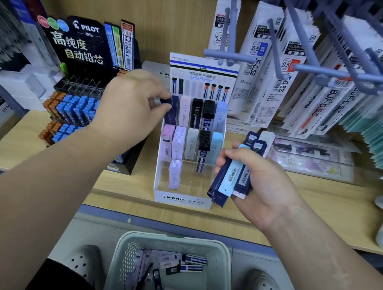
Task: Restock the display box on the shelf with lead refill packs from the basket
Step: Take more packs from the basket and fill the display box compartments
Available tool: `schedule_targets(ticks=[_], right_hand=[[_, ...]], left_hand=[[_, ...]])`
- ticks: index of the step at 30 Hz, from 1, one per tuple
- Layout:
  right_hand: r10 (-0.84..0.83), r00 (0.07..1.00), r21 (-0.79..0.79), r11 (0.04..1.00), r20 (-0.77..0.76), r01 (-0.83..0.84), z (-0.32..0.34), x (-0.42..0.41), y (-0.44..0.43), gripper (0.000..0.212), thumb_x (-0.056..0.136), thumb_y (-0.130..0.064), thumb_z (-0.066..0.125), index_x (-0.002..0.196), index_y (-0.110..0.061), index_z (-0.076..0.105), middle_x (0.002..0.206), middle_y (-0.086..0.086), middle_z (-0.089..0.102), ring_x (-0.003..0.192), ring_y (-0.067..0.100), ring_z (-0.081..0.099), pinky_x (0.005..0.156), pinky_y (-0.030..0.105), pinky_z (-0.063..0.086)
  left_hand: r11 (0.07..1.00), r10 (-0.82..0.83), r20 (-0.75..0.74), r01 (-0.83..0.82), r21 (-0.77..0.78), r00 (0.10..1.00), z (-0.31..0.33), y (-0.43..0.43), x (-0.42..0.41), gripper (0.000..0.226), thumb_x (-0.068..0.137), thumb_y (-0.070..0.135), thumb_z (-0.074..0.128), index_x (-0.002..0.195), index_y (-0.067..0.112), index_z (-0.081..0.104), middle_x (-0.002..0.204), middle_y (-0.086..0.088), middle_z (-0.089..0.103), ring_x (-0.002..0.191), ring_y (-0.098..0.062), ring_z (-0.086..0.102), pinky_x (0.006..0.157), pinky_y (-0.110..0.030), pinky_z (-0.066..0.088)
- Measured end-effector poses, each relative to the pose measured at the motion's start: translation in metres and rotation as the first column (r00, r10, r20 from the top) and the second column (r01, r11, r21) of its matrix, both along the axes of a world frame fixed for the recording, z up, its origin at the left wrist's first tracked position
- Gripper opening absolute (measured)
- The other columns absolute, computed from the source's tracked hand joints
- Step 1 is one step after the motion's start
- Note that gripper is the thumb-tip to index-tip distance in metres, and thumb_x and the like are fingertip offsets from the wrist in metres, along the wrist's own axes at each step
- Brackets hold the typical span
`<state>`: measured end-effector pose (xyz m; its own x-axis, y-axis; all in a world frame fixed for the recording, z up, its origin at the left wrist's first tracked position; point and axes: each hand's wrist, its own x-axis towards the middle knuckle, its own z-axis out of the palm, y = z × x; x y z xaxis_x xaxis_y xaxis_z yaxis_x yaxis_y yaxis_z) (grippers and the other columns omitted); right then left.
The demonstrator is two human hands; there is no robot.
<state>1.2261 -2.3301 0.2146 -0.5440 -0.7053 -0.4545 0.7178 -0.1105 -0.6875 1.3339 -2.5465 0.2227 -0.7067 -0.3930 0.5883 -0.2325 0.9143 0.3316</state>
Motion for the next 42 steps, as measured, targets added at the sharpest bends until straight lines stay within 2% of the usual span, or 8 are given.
schedule_targets(ticks=[12, 17, 24, 28, 33, 39, 41, 42], right_hand=[[0.025, 0.999, -0.007, 1.0, 0.03, -0.025, -0.001, 0.003, -0.003, 0.023, 0.089, 0.007, 0.053, 0.102, -0.01, 0.06, 0.081, 0.012, 0.067, 0.067, 0.022, 0.065, 0.069, 0.035, 0.056], [0.052, 0.998, -0.007, 0.999, 0.02, -0.052, -0.005, 0.006, -0.005, 0.027, 0.089, 0.009, 0.052, 0.106, -0.011, 0.06, 0.081, 0.011, 0.068, 0.067, 0.022, 0.066, 0.068, 0.034, 0.056], [0.05, 0.999, -0.015, 0.999, 0.008, -0.05, -0.004, 0.005, -0.004, 0.029, 0.088, 0.011, 0.053, 0.107, -0.01, 0.06, 0.081, 0.013, 0.067, 0.067, 0.023, 0.065, 0.068, 0.036, 0.055], [0.052, 0.999, -0.009, 0.999, -0.007, -0.052, -0.004, 0.004, -0.003, 0.031, 0.088, 0.011, 0.053, 0.109, -0.01, 0.059, 0.082, 0.013, 0.067, 0.066, 0.022, 0.065, 0.07, 0.036, 0.055], [0.057, 0.998, -0.024, 0.998, -0.013, -0.057, -0.004, 0.003, -0.001, 0.03, 0.088, 0.01, 0.054, 0.112, -0.009, 0.059, 0.083, 0.013, 0.068, 0.068, 0.022, 0.066, 0.071, 0.036, 0.055], [0.034, 0.999, -0.099, 0.995, -0.003, -0.034, -0.003, 0.001, -0.002, 0.024, 0.091, 0.01, 0.051, 0.101, -0.01, 0.061, 0.082, 0.011, 0.068, 0.072, 0.023, 0.067, 0.07, 0.034, 0.058], [0.005, 1.0, -0.106, 0.994, -0.011, -0.006, -0.002, 0.001, -0.003, 0.023, 0.092, 0.009, 0.052, 0.097, -0.011, 0.061, 0.081, 0.01, 0.068, 0.072, 0.022, 0.068, 0.069, 0.032, 0.059], [-0.015, 1.0, -0.11, 0.994, -0.014, 0.014, -0.001, 0.002, -0.004, 0.022, 0.092, 0.009, 0.052, 0.096, -0.011, 0.061, 0.08, 0.01, 0.068, 0.072, 0.022, 0.068, 0.069, 0.032, 0.059]], left_hand=[[0.993, -0.073, -0.008, 0.073, 0.097, 0.997, 0.001, -0.003, 0.001, 0.02, 0.079, 0.001, 0.076, 0.098, 0.008, 0.077, 0.096, -0.004, 0.068, 0.06, -0.019, 0.06, 0.072, -0.029, 0.054], [0.993, -0.048, -0.013, 0.049, 0.108, 0.999, 0.0, 0.003, -0.003, 0.019, 0.078, 0.004, 0.079, 0.096, 0.011, 0.077, 0.081, 0.006, 0.062, 0.062, -0.012, 0.058, 0.07, -0.013, 0.046], [0.965, -0.071, 0.008, 0.067, 0.252, 0.997, 0.005, -0.003, -0.002, 0.015, 0.081, 0.002, 0.077, 0.091, 0.013, 0.077, 0.09, 0.0, 0.068, 0.069, -0.012, 0.064, 0.07, -0.013, 0.049], [0.972, -0.115, 0.052, 0.102, 0.211, 0.992, 0.003, -0.003, -0.003, 0.016, 0.079, 0.0, 0.077, 0.09, 0.011, 0.077, 0.085, -0.001, 0.068, 0.071, -0.016, 0.063, 0.071, -0.032, 0.056], [0.984, -0.12, 0.067, 0.11, 0.143, 0.99, -0.001, -0.006, -0.004, 0.009, 0.077, 0.0, 0.08, 0.083, 0.006, 0.078, 0.091, 0.0, 0.06, 0.07, -0.018, 0.061, 0.069, -0.037, 0.056], [0.999, -0.031, 0.044, 0.029, 0.046, 0.999, 0.0, 0.007, -0.004, 0.015, 0.081, 0.012, 0.076, 0.095, 0.013, 0.077, 0.086, 0.008, 0.056, 0.065, 0.003, 0.047, 0.072, -0.026, 0.047], [0.992, -0.027, 0.014, 0.025, 0.123, 1.0, 0.007, 0.027, -0.003, 0.007, 0.085, 0.021, 0.073, 0.088, 0.016, 0.076, 0.075, 0.01, 0.061, 0.061, 0.003, 0.051, 0.066, -0.022, 0.045], [0.966, -0.04, 0.017, 0.034, 0.255, 0.999, 0.01, 0.041, -0.002, 0.01, 0.086, 0.026, 0.072, 0.083, 0.017, 0.074, 0.069, 0.007, 0.064, 0.058, -0.002, 0.055, 0.062, -0.022, 0.046]])
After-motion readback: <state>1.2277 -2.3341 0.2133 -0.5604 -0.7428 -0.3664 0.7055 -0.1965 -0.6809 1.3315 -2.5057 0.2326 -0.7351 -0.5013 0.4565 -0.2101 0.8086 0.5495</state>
